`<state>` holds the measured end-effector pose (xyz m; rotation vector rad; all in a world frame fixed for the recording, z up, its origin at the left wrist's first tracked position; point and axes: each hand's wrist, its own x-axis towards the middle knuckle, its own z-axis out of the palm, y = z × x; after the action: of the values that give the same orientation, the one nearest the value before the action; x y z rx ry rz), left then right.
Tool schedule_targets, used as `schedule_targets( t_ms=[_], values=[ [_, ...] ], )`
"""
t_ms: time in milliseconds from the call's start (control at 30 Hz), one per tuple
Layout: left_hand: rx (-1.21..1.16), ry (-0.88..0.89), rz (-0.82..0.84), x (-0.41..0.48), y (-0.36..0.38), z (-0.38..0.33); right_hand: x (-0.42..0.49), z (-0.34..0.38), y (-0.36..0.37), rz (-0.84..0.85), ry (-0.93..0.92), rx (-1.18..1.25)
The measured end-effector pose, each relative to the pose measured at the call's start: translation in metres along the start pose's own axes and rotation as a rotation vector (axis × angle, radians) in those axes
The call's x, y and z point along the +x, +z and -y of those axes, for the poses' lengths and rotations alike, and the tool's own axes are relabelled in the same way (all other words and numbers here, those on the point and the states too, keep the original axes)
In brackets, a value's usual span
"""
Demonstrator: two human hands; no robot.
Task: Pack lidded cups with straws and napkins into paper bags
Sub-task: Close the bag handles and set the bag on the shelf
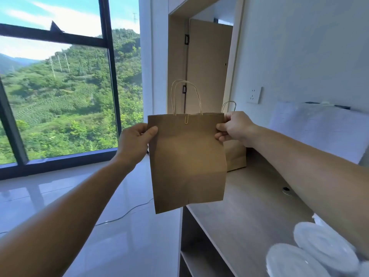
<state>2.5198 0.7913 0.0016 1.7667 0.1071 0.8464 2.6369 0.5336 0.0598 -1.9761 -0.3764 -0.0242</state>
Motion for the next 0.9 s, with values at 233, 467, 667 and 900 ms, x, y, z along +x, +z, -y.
schedule_targets(
  t_ms=[233,467,667,900],
  values=[
    [0.13,0.012,0.106,0.079,0.028,0.065,0.098,-0.032,0.037,-0.041,0.106,-0.096],
    [0.253,0.045,0.139,0.128,0.048,0.115,0.164,-0.052,0.071,-0.103,0.145,-0.176],
    [0.232,0.098,0.163,0.145,0.069,0.13,0.193,-0.063,0.069,-0.186,0.107,-0.275],
    [0.202,0.138,0.186,0.147,0.091,0.136,0.201,-0.08,0.05,-0.312,0.023,-0.353]
  ],
)
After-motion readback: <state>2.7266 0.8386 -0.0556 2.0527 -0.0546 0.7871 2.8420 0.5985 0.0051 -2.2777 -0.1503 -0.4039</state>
